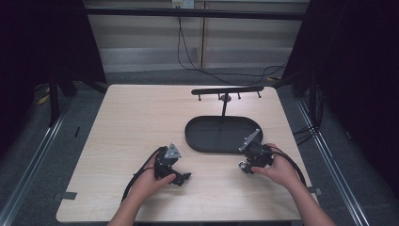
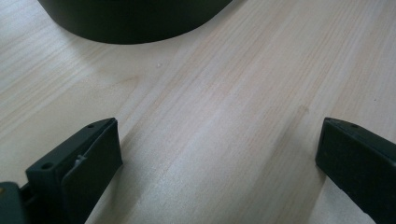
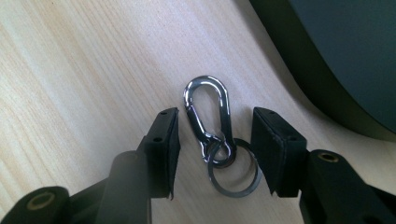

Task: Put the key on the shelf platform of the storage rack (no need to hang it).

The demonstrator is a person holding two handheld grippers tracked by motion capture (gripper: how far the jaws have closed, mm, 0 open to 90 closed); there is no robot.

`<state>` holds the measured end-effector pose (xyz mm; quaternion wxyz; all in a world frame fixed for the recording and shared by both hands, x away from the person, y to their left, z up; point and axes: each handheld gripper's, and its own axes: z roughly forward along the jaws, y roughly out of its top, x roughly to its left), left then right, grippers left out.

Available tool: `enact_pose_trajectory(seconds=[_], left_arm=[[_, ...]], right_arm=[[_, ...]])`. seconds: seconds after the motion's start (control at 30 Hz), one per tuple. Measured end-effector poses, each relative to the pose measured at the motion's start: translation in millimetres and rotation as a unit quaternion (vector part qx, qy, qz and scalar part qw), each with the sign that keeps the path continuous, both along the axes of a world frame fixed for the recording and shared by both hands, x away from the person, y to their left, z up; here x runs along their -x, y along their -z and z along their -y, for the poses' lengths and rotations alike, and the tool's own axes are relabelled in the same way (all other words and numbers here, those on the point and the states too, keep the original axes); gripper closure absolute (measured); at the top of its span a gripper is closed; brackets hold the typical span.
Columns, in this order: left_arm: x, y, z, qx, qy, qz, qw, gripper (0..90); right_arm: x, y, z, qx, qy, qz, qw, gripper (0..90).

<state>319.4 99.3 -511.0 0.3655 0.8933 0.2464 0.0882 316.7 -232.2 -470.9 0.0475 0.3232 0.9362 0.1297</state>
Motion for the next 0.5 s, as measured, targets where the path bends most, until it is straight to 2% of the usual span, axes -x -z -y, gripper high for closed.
enact_pose_trajectory(seconds=[0.07,0.1,0.2,0.4,0.47,0.5], left_arm=[[-0.1,0.1,0.0,0.001,0.001,0.0,1.0,0.0],[0.0,0.1,0.0,0.0,0.0,0.0,1.0,0.0],[0.0,0.0,0.0,0.001,0.001,0.0,1.0,0.0],[0.0,0.1,0.0,0.001,0.0,0.0,1.0,0.0],[0.0,0.1,0.0,0.001,0.0,0.0,1.0,0.0],[-0.1,0.0,0.0,0.001,0.001,0.0,1.0,0.0]], right_arm=[[-1.0,0.2,0.8,-0.012,0.002,-0.012,0.9999,61.2],[-1.0,0.2,0.8,-0.012,0.002,-0.012,0.9999,61.2],[-1.4,-0.1,2.4,-0.017,0.008,-0.018,0.9997,68.5],[-0.8,-0.7,2.1,-0.015,0.017,-0.023,0.9995,69.4],[-0.8,-2.8,3.2,-0.025,0.025,-0.023,0.9991,76.1],[-0.8,-6.2,5.0,-0.041,0.028,-0.018,0.9986,84.3]])
